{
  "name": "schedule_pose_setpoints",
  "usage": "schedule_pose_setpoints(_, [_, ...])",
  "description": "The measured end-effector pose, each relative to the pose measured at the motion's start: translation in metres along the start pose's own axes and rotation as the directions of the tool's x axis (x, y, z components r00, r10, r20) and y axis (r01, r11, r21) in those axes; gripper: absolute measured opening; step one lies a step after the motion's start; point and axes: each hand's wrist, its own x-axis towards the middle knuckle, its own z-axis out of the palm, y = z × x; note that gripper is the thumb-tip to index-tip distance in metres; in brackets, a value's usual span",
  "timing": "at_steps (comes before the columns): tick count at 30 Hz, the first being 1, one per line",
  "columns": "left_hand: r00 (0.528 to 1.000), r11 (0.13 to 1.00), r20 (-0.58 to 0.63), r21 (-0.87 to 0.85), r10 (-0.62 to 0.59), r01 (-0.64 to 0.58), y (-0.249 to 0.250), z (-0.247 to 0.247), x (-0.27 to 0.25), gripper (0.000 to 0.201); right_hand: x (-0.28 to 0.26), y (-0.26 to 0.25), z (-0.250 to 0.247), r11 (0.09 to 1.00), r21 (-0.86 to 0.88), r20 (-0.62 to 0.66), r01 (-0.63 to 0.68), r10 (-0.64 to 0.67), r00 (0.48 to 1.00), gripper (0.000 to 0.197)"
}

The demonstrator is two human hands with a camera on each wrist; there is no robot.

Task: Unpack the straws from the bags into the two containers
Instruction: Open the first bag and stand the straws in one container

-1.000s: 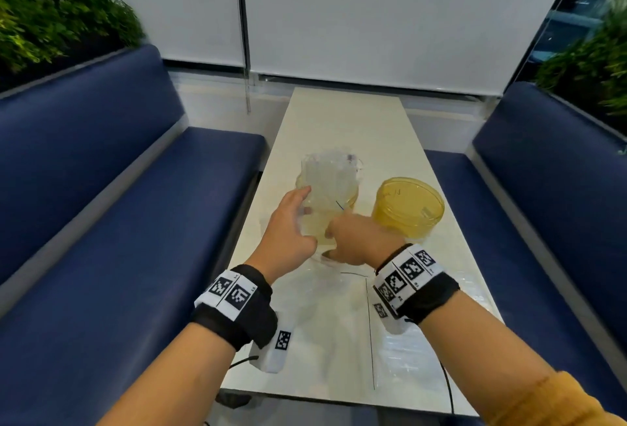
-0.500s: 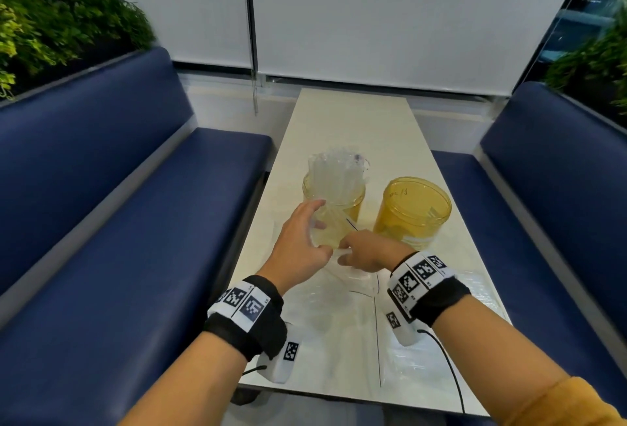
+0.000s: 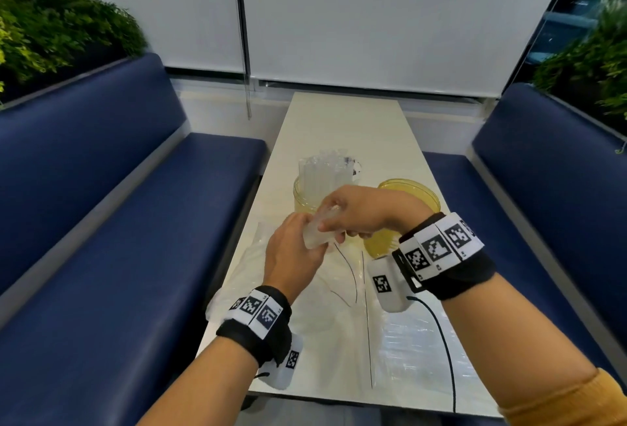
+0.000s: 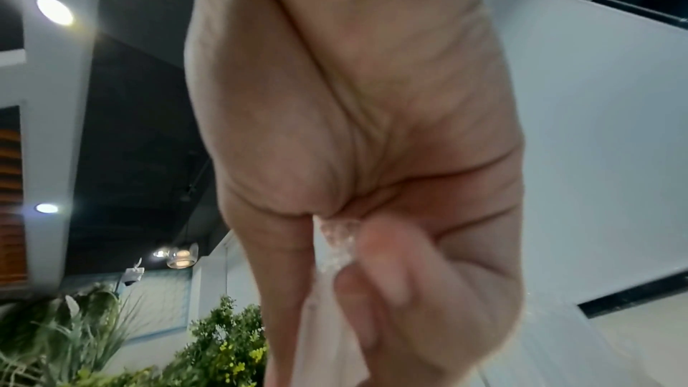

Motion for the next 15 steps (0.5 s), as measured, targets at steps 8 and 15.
schedule_pose_setpoints(8, [0.987,0.969,-0.071,-0.209,-0.147,0.13,0.01,-0.012,0.012,0.01,0.021,-0.01,0.045,0.94,0.158,-0.535,0.302,-0.175,0.826,0.044])
schedule_pose_setpoints(15, [0.984,0.951,-0.009,-0.258,-0.178,0.17,-0.004,-0.024,0.011,0.047,0.014,-0.026,0.013,0.894,0.105,-0.581,0.435,-0.3,0.757,0.041])
